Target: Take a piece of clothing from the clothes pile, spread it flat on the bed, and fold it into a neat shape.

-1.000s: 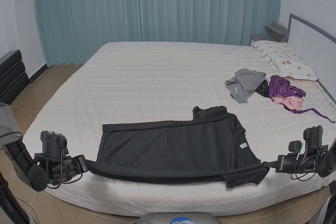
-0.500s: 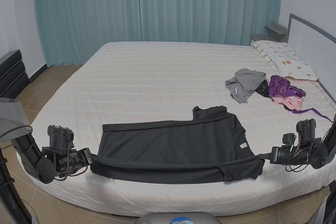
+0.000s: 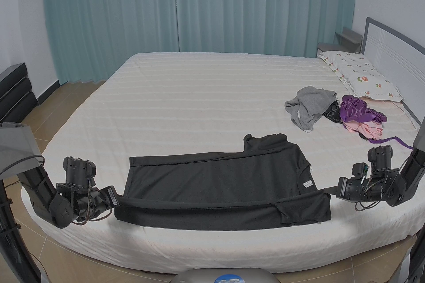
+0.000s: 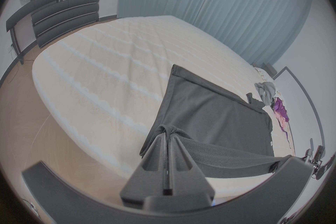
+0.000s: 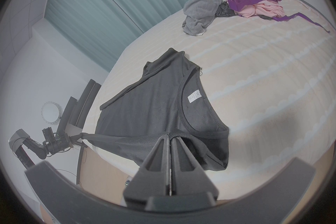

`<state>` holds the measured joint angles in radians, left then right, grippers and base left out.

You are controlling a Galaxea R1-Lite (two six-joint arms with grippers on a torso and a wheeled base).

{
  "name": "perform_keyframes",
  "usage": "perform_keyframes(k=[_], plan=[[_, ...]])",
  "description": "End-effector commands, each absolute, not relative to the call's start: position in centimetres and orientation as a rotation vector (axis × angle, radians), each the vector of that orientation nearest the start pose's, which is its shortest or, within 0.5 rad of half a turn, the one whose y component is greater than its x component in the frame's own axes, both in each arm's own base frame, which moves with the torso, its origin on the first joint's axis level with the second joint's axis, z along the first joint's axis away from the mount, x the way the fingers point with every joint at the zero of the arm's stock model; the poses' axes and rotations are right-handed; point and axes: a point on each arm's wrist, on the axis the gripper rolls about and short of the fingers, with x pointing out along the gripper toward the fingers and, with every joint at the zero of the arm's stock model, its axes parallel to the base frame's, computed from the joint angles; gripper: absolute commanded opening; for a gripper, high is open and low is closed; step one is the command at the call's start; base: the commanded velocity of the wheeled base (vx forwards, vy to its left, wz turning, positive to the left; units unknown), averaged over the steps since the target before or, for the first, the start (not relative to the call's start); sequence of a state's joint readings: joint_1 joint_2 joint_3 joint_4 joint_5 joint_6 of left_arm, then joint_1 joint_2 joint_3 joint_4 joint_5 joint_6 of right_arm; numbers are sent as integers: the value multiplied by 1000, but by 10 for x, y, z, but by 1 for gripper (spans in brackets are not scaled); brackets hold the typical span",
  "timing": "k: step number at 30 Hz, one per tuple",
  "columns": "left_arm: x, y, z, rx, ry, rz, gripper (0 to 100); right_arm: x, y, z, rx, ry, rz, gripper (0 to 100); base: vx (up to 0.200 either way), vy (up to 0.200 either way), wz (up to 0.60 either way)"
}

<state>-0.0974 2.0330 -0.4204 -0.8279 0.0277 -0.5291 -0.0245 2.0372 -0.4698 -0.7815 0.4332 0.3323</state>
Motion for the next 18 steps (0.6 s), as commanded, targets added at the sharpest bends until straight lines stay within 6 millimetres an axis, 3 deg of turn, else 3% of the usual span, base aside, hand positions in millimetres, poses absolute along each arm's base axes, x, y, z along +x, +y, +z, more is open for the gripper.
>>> perform_keyframes(k=[1,10,18], plan=[[269,-25,25,-453,781,145,0,283,2,22,491,831,256,0,0,0,0],[275,-26,22,-459,793,142,0,289,2,22,496,824,264,0,0,0,0],[292,-28,6,-464,818,152,0,303,3,4,507,857,258,0,0,0,0]])
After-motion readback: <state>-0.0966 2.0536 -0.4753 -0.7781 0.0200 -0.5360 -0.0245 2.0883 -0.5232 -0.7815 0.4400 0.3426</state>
